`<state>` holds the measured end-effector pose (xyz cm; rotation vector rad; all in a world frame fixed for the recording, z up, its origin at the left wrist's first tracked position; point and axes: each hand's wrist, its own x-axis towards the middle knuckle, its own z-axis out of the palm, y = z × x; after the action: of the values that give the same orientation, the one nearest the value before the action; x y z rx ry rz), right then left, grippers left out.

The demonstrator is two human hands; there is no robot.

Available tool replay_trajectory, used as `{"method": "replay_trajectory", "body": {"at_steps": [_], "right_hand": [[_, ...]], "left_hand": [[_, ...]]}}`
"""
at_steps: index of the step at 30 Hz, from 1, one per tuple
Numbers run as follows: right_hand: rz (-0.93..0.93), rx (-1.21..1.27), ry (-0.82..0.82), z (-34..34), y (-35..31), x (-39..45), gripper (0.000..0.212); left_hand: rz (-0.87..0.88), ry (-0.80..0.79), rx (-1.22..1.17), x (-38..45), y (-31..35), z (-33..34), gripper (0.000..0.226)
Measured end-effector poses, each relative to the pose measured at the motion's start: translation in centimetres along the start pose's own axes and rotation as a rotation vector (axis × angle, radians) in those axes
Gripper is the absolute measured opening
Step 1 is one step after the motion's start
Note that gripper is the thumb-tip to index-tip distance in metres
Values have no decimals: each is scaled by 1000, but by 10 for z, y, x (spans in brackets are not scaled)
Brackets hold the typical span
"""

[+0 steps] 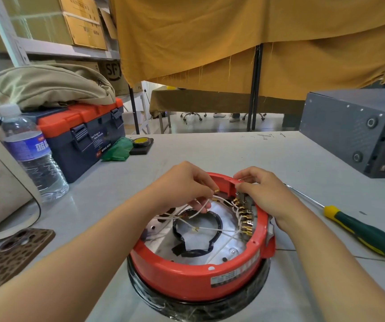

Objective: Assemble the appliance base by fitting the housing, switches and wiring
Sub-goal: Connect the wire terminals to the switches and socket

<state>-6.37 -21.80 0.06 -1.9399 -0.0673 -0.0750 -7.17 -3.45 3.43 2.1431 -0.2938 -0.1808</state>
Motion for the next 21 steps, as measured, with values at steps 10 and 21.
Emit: {"method": "replay_trajectory", "body": {"at_steps": [10, 21], "right_hand": [[55, 214, -84, 8, 3, 3, 29], [53, 218, -72, 11, 2, 1, 27]], "left_hand": [[-25, -122, -1, 13, 10, 7, 17], [-70, -114, -198, 20, 0, 8, 13]]}}
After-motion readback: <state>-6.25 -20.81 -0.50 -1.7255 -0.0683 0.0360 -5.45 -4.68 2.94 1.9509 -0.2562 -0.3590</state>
